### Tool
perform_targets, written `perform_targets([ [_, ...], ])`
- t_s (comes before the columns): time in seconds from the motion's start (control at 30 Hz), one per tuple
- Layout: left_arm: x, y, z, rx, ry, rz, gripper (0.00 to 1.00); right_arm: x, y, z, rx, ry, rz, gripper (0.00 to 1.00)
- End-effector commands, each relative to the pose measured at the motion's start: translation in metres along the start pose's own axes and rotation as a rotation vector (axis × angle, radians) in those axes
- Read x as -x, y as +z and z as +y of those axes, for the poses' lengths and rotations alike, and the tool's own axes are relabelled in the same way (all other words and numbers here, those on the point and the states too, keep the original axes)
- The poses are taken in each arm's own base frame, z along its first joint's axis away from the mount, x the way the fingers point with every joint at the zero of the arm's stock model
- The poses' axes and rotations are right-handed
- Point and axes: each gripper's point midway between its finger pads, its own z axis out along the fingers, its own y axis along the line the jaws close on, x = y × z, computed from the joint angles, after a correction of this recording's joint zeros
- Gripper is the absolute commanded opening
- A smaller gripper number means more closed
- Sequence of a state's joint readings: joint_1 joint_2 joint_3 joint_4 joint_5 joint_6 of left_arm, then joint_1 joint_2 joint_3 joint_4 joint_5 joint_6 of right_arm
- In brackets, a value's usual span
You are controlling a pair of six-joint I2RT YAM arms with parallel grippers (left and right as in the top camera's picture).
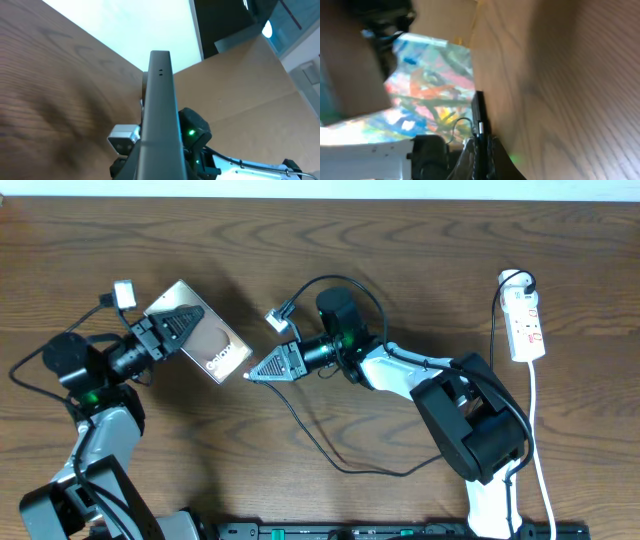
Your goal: Plug charger to phone and switch on socket
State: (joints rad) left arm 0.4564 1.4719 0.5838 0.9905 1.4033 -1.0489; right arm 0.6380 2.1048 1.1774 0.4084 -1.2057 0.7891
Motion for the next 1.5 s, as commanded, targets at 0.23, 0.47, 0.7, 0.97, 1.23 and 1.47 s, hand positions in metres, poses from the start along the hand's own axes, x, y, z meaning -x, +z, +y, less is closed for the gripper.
perform_targets([
  [0.23, 0.005, -0.008, -0.003, -0.002, 0.016, -0.004, 0.07, 0.015, -0.019, -0.050, -0.217, 0.064, -0.122, 0.01],
  [0.47, 0.005, -0.008, -0.003, -0.002, 0.026, -0.003, 0.07, 0.001, -0.072, -0.118, -0.563, 0.205, -0.170, 0.02],
  [0.7, 0.005, -0.008, -0.003, -0.002, 0.041, -0.004, 0.07, -0.011, -0.154, -0.146, -0.964, 0.308, -0.123, 0.02],
  [0.97, 0.005, -0.008, -0.003, -0.002, 0.045, -0.004, 0.07, 0.013, -0.232, -0.120, -1.354, 0.298, -0.144, 0.01],
  [1.23, 0.005, -0.008, -0.003, -0.002, 0.055, -0.004, 0.08, 0.001, -0.244, -0.117, -1.449, 0.318, -0.100, 0.15],
  [1.47, 0.003, -0.008, -0.004, -0.006, 0.055, 0.004, 0.08, -0.003, -0.230, -0.117, -1.381, 0.363, -0.103, 0.96],
])
